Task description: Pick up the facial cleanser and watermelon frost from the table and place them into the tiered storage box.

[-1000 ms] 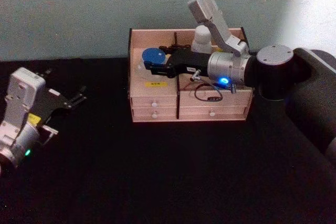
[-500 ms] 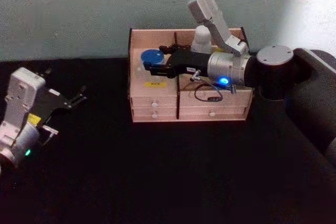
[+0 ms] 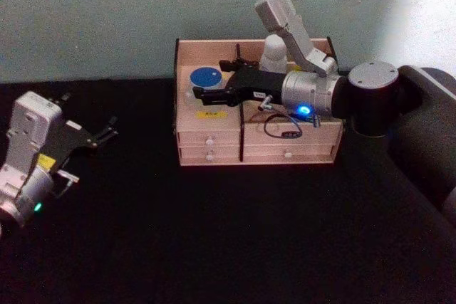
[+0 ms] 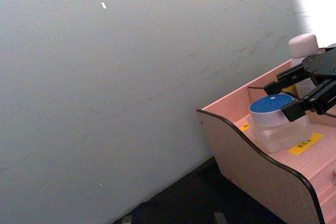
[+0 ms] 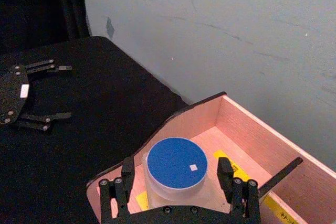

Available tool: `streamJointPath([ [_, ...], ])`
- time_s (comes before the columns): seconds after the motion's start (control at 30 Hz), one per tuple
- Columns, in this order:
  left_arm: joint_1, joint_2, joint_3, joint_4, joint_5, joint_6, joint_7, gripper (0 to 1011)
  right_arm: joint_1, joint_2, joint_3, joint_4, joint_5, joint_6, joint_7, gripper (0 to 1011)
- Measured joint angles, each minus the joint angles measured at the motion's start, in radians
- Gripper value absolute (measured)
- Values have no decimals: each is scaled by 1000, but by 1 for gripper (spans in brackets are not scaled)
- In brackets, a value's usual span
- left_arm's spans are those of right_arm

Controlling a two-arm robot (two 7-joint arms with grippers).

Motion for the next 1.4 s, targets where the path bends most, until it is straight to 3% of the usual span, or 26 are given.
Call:
streamJointPath([
  [0.2,0,0,0,0,0,0,0,1001,-5,3,4,-13,-1,-2,0,1002],
  [0.4,0,0,0,0,0,0,0,1001,-52,39,27,-123,-1,-3,-16,1002],
  [0.6,0,0,0,0,0,0,0,1001,-119,100,51,-271,30,39,-14,1002],
  [0.83,0,0,0,0,0,0,0,1001,-233,208,79,-476,94,108,-10,1002],
  [0.87,0,0,0,0,0,0,0,1001,-233,208,79,-476,94,108,-10,1002],
  [0.93,0,0,0,0,0,0,0,1001,-283,257,93,-552,124,133,-11,1002],
  [0.97,0,0,0,0,0,0,0,1001,-283,257,93,-552,124,133,-11,1002],
  [1.0,0,0,0,0,0,0,0,1001,-309,281,103,-587,137,144,-15,1002],
  [1.13,0,0,0,0,0,0,0,1001,-379,346,139,-672,171,174,-50,1002],
  [1.27,0,0,0,0,0,0,0,1001,-454,408,192,-745,199,201,-119,1002],
  [1.37,0,0,0,0,0,0,0,1001,-527,459,256,-809,209,213,-218,1002],
  [1.4,0,0,0,0,0,0,0,1001,-527,459,256,-809,209,213,-218,1002],
])
